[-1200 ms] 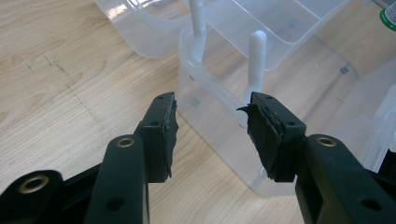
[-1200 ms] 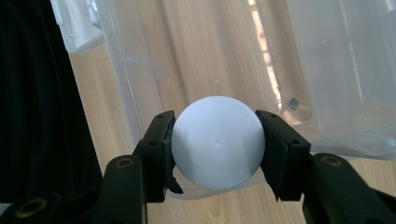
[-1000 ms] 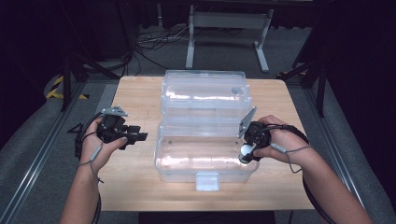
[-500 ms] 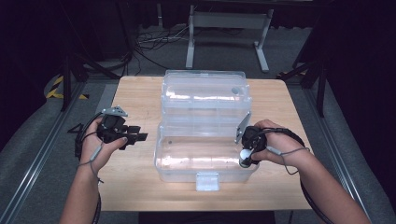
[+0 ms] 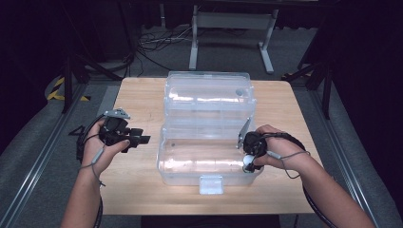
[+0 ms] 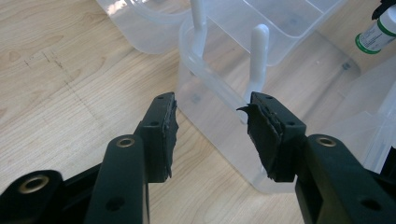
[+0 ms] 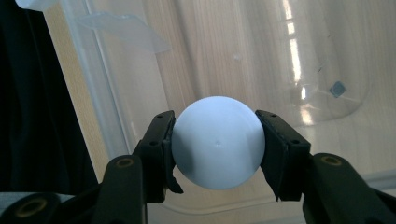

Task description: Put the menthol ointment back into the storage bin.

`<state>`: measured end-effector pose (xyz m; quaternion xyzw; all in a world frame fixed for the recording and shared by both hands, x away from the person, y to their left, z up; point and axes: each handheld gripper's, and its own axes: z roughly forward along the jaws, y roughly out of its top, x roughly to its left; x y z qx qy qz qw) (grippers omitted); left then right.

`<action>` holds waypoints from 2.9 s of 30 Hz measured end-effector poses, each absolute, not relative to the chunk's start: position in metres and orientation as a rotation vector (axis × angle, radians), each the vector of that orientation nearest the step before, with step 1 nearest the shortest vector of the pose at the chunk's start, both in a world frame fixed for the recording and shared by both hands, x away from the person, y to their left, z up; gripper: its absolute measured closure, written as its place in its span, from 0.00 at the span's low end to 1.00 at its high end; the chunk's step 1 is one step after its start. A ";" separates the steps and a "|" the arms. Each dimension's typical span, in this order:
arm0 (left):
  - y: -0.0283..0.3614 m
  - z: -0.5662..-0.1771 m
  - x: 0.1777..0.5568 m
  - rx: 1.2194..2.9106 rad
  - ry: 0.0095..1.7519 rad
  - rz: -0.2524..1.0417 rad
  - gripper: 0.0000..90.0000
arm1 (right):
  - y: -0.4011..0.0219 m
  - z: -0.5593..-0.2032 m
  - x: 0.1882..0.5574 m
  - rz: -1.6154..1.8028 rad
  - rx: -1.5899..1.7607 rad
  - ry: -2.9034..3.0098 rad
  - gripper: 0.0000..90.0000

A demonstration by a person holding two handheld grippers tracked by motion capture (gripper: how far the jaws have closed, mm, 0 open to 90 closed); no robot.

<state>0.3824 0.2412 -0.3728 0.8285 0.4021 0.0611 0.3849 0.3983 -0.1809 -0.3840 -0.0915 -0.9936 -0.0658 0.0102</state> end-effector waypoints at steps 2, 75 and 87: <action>0.241 -0.373 0.383 2.111 1.027 0.155 0.59 | -0.181 -0.387 0.399 -0.199 -0.275 -3.101 0.56; 0.239 -0.374 0.382 2.139 1.011 0.129 0.58 | -0.171 -0.413 0.404 -0.097 -0.299 -3.083 0.50; 0.237 -0.372 0.380 2.139 0.994 0.130 0.57 | -0.180 -0.382 0.401 -0.334 -0.336 -3.121 0.50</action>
